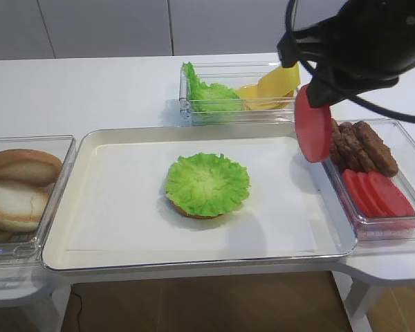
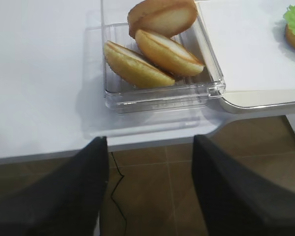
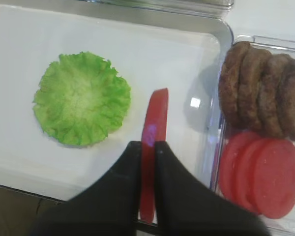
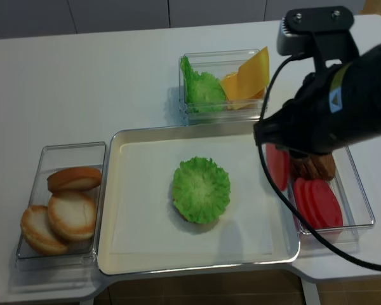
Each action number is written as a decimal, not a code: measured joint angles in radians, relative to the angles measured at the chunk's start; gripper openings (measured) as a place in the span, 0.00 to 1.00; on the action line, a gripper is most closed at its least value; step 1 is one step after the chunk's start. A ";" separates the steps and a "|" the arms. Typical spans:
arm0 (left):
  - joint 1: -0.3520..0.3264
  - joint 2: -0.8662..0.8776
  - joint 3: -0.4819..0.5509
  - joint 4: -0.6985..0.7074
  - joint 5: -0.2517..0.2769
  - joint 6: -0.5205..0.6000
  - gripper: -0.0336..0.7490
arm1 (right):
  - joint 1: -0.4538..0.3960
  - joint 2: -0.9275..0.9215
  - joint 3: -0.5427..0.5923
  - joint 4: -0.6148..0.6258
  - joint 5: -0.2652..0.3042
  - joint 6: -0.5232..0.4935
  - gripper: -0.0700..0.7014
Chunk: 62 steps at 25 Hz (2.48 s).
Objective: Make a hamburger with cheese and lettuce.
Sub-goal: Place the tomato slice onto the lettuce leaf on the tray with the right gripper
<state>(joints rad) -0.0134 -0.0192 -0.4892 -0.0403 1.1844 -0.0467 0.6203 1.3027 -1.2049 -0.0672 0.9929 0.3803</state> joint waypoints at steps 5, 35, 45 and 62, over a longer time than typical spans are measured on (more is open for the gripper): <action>0.000 0.000 0.000 0.000 0.000 0.000 0.56 | 0.000 0.100 -0.071 0.032 0.004 -0.032 0.14; 0.000 0.000 0.000 0.000 0.000 0.000 0.56 | 0.159 0.478 -0.288 -0.141 0.043 0.018 0.14; 0.000 0.000 0.000 0.000 0.000 0.000 0.56 | 0.159 0.496 -0.288 -0.141 0.020 0.018 0.14; 0.000 0.000 0.000 0.000 0.000 0.000 0.56 | 0.159 0.496 -0.288 -0.084 -0.009 0.021 0.21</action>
<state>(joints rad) -0.0134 -0.0192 -0.4892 -0.0403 1.1844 -0.0467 0.7797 1.7988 -1.4934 -0.1510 0.9835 0.4012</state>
